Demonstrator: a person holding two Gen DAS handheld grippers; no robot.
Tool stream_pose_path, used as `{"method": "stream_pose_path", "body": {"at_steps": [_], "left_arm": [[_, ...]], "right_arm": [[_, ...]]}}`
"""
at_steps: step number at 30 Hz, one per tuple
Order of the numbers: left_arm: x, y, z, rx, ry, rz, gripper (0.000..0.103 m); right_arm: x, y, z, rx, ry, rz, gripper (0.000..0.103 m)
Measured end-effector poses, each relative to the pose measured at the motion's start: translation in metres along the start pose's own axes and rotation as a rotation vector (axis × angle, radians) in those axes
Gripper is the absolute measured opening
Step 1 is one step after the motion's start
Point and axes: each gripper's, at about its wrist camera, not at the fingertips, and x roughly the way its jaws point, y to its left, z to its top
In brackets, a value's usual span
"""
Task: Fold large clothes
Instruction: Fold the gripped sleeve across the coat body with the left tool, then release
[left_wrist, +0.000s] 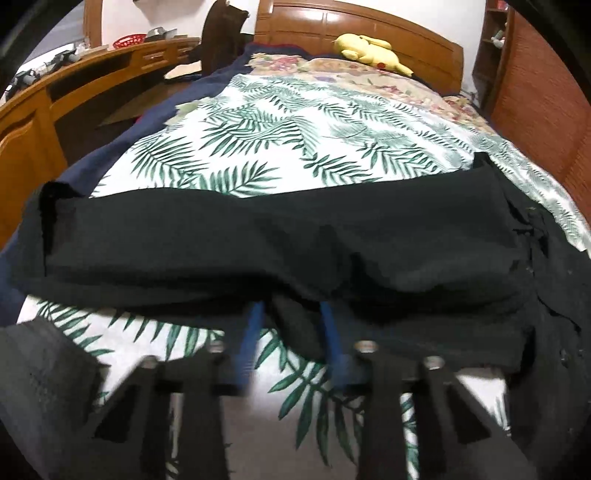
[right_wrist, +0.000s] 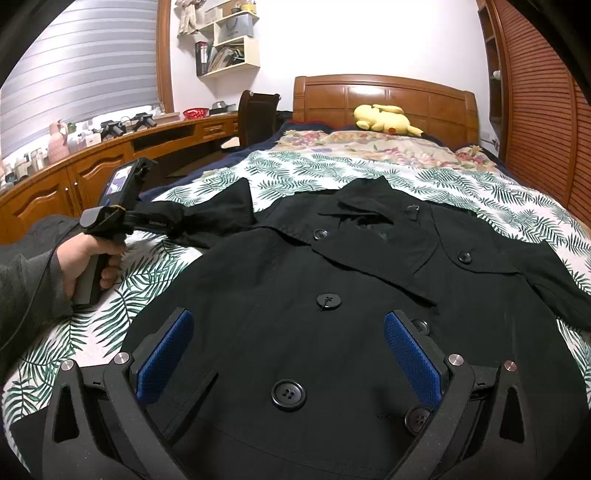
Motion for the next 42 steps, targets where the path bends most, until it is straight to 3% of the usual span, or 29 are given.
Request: {"method": "stream_pose_path", "body": {"at_steps": [3, 5, 11, 19, 29, 37, 42], "left_arm": [[-0.007, -0.004, 0.005, 0.020, -0.004, -0.004, 0.004], [-0.021, -0.013, 0.009, 0.051, -0.035, 0.007, 0.002], [-0.081, -0.059, 0.016, 0.153, -0.129, -0.002, 0.001], [-0.158, -0.139, 0.011, 0.289, -0.217, -0.042, 0.001], [-0.203, -0.214, -0.035, 0.409, -0.251, -0.013, 0.005], [-0.224, -0.211, -0.073, 0.361, -0.201, -0.068, 0.013], [-0.236, -0.183, -0.104, 0.318, -0.208, -0.043, 0.021]], "right_arm": [[0.000, 0.000, 0.000, 0.000, -0.001, -0.001, 0.103], [0.000, 0.001, 0.001, -0.001, -0.004, -0.003, 0.103], [-0.019, -0.001, 0.010, 0.013, -0.025, -0.003, 0.103], [-0.079, -0.015, 0.008, 0.011, -0.078, -0.056, 0.103], [-0.123, -0.043, -0.021, 0.032, -0.067, -0.140, 0.103], [-0.131, -0.044, -0.021, 0.038, -0.068, -0.127, 0.103], [-0.119, -0.030, -0.010, 0.000, -0.051, -0.112, 0.103]]}}
